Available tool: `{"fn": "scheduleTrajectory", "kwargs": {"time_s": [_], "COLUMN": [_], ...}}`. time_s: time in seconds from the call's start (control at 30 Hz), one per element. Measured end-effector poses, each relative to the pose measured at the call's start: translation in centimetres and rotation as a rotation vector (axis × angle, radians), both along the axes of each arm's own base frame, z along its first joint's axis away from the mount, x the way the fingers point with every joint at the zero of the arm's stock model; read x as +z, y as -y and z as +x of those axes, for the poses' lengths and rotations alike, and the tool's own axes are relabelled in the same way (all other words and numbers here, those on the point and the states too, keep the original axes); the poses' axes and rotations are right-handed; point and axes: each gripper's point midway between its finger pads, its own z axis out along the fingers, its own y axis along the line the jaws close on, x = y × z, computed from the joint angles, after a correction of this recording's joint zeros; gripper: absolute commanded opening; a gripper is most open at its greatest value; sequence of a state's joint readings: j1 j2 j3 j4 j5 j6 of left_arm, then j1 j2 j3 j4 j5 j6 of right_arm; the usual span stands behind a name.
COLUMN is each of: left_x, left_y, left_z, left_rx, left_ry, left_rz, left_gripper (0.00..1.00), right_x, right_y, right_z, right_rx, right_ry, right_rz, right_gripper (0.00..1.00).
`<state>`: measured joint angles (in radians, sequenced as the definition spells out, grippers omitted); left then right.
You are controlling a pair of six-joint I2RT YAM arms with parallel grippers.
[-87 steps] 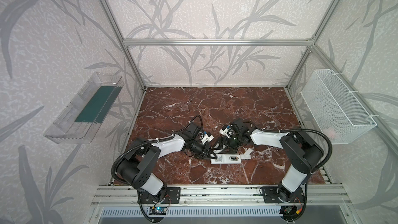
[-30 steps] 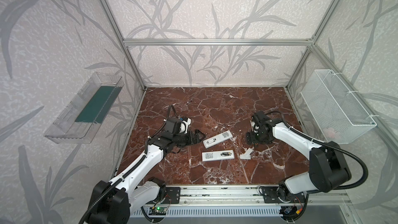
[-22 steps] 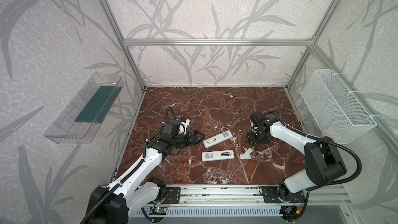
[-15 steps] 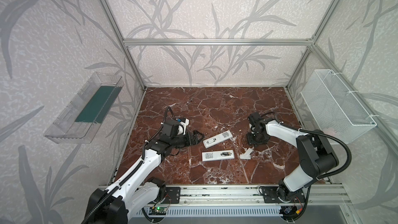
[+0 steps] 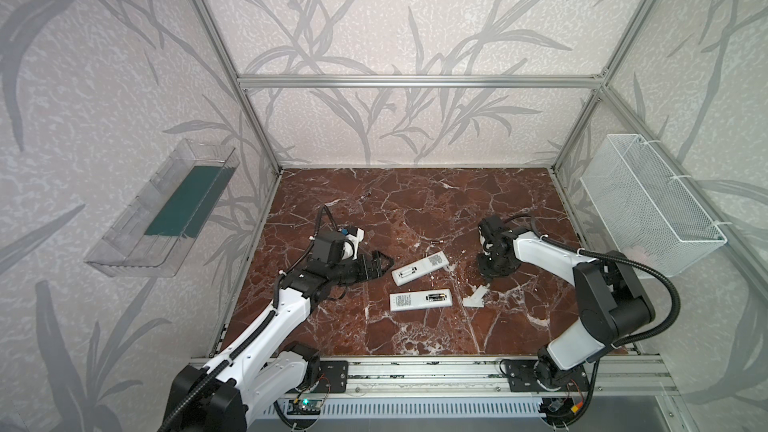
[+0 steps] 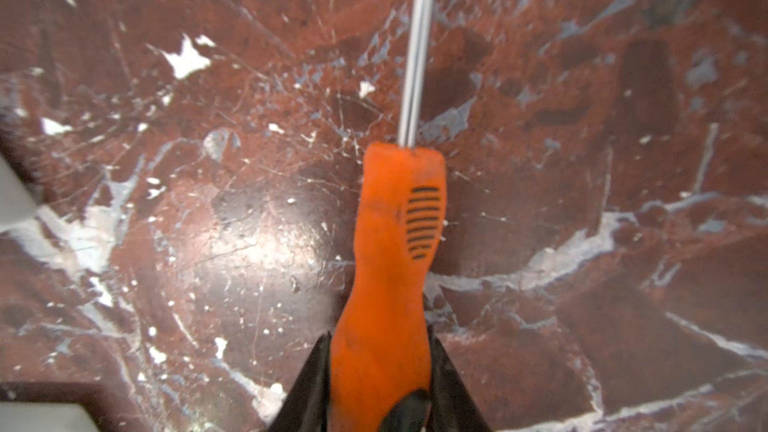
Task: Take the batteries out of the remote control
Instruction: 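Grasp the orange screwdriver handle with the right gripper, then lift the screwdriver with the right gripper while the left arm rises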
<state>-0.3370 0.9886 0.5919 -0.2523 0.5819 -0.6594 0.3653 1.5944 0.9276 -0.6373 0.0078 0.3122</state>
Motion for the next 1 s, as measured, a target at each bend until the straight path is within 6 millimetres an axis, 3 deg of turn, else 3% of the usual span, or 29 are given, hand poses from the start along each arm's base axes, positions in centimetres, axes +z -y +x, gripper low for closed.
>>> {"fn": "scheduleTrajectory", "kwargs": {"time_s": [0.17,0.3,0.43,0.6,0.77,1.0], "left_x": [0.7,2.7,5.9,8.9,11.1,11.0], "left_y": [0.5,1.3,2.3,3.0,3.5,4.2], "left_z": [0.1,0.6,1.5,2.2,2.8,4.0], "left_rx": [-0.017,-0.040,-0.063,-0.073,-0.072,-0.063], "left_ry": [0.014,0.063,0.148,0.233,0.282,0.249], "left_rz": [-0.034,-0.086,-0.174,-0.266,-0.346,-0.409], "left_gripper": [0.99,0.99,0.99,0.99,0.93,0.75], "right_x": [4.6,9.1,11.8,13.6,14.5,15.0], "right_y": [-2.2,-7.1,-11.7,-15.7,-18.0,-19.5], "right_z": [0.1,-1.5,-4.4,-7.6,-9.3,-10.5], "right_rx": [0.081,0.262,0.452,0.617,0.705,0.762], "right_ry": [0.132,0.236,0.274,0.274,0.277,0.275], "right_rz": [0.093,0.233,0.377,0.509,0.584,0.636], "right_gripper": [0.11,0.06,0.03,0.02,0.01,0.01]}}
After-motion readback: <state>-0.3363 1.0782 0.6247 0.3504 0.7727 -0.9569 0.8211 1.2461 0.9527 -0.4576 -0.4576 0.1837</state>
